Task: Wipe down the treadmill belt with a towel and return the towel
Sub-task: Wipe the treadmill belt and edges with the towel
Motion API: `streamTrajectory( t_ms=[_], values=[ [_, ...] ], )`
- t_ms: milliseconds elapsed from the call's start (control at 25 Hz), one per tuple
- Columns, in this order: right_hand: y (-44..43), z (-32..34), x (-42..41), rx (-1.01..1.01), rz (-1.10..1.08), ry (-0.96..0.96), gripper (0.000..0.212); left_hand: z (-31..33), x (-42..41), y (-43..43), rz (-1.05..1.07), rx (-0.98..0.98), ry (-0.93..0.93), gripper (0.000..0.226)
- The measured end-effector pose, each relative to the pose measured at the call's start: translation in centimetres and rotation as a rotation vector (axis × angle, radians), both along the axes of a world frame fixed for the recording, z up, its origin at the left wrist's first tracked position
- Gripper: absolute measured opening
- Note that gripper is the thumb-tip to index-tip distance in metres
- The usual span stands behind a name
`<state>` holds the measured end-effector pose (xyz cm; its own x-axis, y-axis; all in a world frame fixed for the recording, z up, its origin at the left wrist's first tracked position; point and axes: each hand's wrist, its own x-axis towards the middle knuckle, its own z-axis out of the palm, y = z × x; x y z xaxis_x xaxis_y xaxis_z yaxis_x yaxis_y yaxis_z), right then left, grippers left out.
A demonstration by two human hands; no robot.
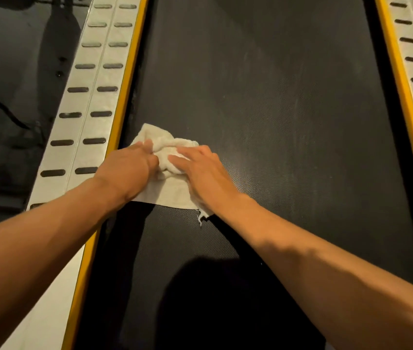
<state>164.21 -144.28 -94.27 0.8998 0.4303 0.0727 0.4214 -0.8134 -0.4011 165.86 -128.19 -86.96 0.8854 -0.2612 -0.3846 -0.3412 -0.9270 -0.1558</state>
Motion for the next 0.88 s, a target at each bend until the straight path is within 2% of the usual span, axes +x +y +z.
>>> streamTrajectory(
  t_ms=[80,120,240,360,480,560,680,760,880],
  values=[
    [-0.7,-0.6,-0.3,0.003,-0.011,-0.039,0.034,-0.6,-0.5,0.0,-0.021,-0.017,0.028,0.041],
    [-0.3,-0.7,0.0,0.068,-0.005,-0.008,0.028,-0.7,-0.6,0.5,-0.053,-0.03,0.02,0.039],
    [1.0,-0.1,0.8,0.094,-0.087,0.02,0.012,-1.4,0.2,2.9,-0.156,0.005,-0.022,0.041],
    [1.9,1.3,0.4,0.083,0.018,0.024,0.026,-0.9,0.4,3.4,-0.114,-0.005,-0.017,0.031],
    [-0.4,0.7,-1.8,0.195,0.014,0.036,0.042,-1.1,-0.7,2.1,-0.424,0.053,0.018,0.03],
    [-1.7,0.4,-2.3,0.228,-0.02,0.078,0.039,-1.7,-1.0,2.0,-0.487,0.035,0.036,0.029],
    [-1.0,0.3,-1.3,0.172,-0.035,0.057,0.032,-1.1,-0.4,2.0,-0.36,-0.028,-0.004,0.028],
    [0.0,0.9,-1.2,0.21,-0.077,0.047,0.03,-1.0,-0.5,2.0,-0.299,-0.088,-0.002,0.028],
    [-2.0,0.4,-3.8,0.235,0.01,0.07,0.036,-1.2,-1.9,1.3,-0.479,-0.229,-0.004,0.026]
  ],
)
